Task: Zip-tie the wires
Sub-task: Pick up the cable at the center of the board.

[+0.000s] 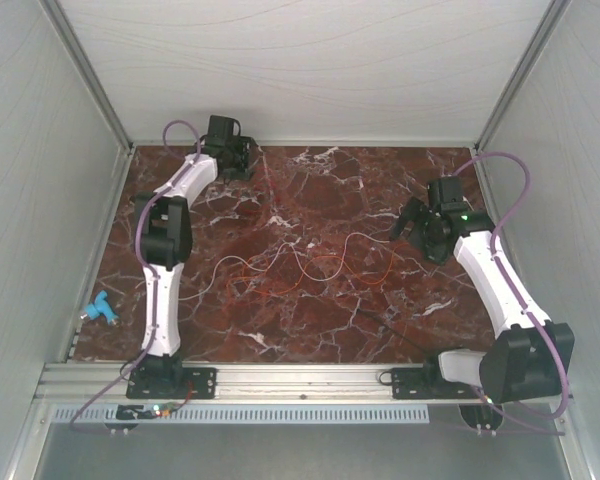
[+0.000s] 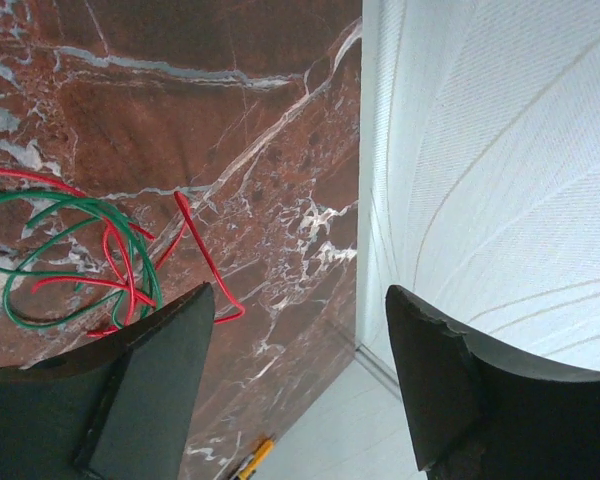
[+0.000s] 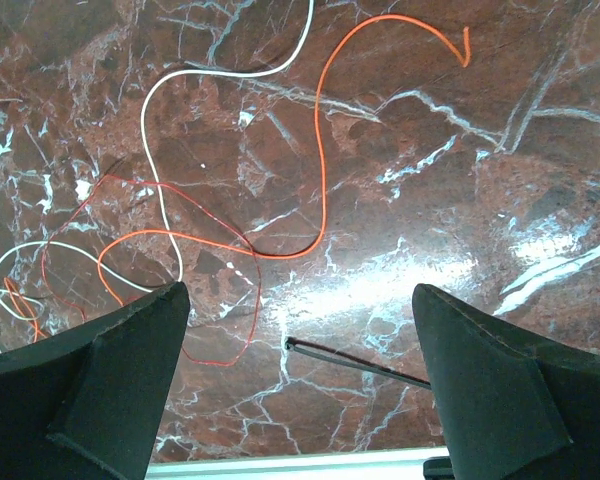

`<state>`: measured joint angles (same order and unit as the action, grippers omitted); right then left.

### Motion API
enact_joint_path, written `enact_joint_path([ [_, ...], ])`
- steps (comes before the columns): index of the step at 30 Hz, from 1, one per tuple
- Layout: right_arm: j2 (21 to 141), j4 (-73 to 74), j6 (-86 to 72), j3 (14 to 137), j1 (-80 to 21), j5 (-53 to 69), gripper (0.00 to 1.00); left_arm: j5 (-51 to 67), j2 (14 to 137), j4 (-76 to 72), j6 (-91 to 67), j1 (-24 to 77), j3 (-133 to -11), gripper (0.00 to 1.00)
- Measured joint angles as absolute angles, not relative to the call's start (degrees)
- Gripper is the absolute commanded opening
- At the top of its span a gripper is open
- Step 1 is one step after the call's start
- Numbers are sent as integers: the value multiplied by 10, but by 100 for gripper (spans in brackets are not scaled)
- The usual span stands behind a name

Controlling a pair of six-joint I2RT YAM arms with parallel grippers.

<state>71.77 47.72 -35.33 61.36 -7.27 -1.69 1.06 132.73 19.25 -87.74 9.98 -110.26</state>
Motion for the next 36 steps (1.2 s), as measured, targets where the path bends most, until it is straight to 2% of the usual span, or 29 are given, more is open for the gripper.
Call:
enact_joint_path([
  [11,721,487,-338,623,-48,-28,93,36,1362,211,-928,101,-1115,62],
  [12,723,489,-336,625,-46,-28,93,38,1366,214,-933,101,-1116,56],
  [13,726,490,-333,628,-44,-29,93,39,1371,219,-935,102,-1117,43],
  [15,728,490,-327,631,-41,-29,93,41,1376,223,-943,102,-1118,0],
  [27,733,495,-308,636,-27,-29,93,74,1382,166,-945,102,-1166,0],
  [36,733,494,-300,636,-27,-21,92,78,1334,150,-867,102,-1178,0],
])
